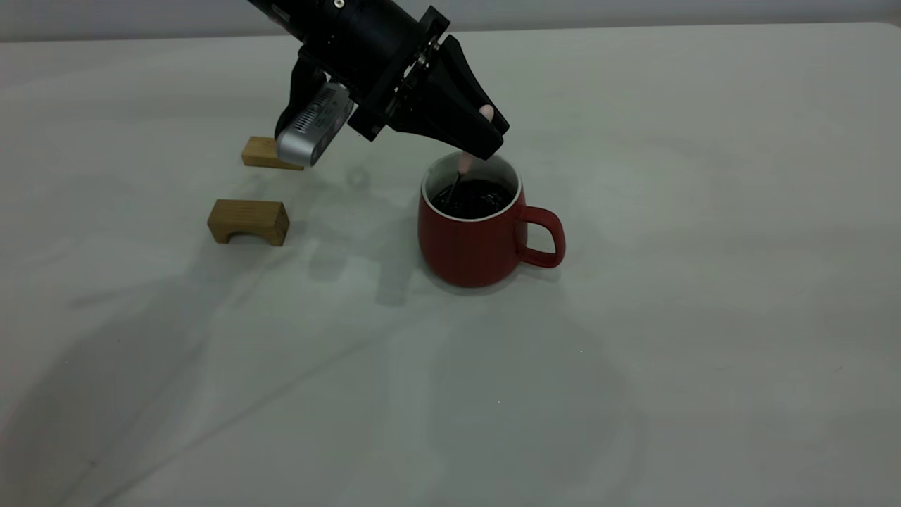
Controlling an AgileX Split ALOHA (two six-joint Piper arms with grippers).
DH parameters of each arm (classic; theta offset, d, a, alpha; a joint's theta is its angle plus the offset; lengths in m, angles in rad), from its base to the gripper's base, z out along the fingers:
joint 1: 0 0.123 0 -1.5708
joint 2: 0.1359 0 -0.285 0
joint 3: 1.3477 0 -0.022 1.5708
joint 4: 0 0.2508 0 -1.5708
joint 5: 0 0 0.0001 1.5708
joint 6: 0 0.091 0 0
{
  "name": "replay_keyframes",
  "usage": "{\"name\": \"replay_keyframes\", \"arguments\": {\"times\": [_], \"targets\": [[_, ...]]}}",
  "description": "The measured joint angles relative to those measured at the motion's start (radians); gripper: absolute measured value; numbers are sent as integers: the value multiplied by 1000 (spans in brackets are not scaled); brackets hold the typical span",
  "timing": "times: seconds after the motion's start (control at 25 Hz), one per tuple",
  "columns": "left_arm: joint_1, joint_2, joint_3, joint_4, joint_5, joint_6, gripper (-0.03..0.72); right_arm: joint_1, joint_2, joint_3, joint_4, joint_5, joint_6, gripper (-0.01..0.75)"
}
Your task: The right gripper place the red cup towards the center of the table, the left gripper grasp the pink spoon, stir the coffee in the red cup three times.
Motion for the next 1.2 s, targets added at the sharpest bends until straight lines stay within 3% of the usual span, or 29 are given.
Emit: {"name": "replay_keyframes", "arguments": {"times": [0.16, 0.36, 0.48, 0.68, 0.92, 1.04, 1.2], "targets": [[0, -1, -1, 4, 9, -38, 197, 0, 0, 0, 0, 0, 0, 237], [0, -1, -42, 68, 37, -44, 415, 0, 0, 0, 0, 0, 0, 237], [0, -1, -116, 139, 79, -37, 484, 0, 0, 0, 0, 0, 0, 237], [0, -1, -282, 266, 146, -37, 504, 0, 0, 0, 0, 0, 0, 237], [0, -84, -460, 600, 146, -30, 504, 0, 0, 0, 0, 0, 0, 237], [0, -181, -482, 760, 146, 113, 504, 0, 0, 0, 0, 0, 0, 237], [0, -317, -482, 983, 146, 564, 504, 0, 0, 0, 0, 0, 0, 237]]}}
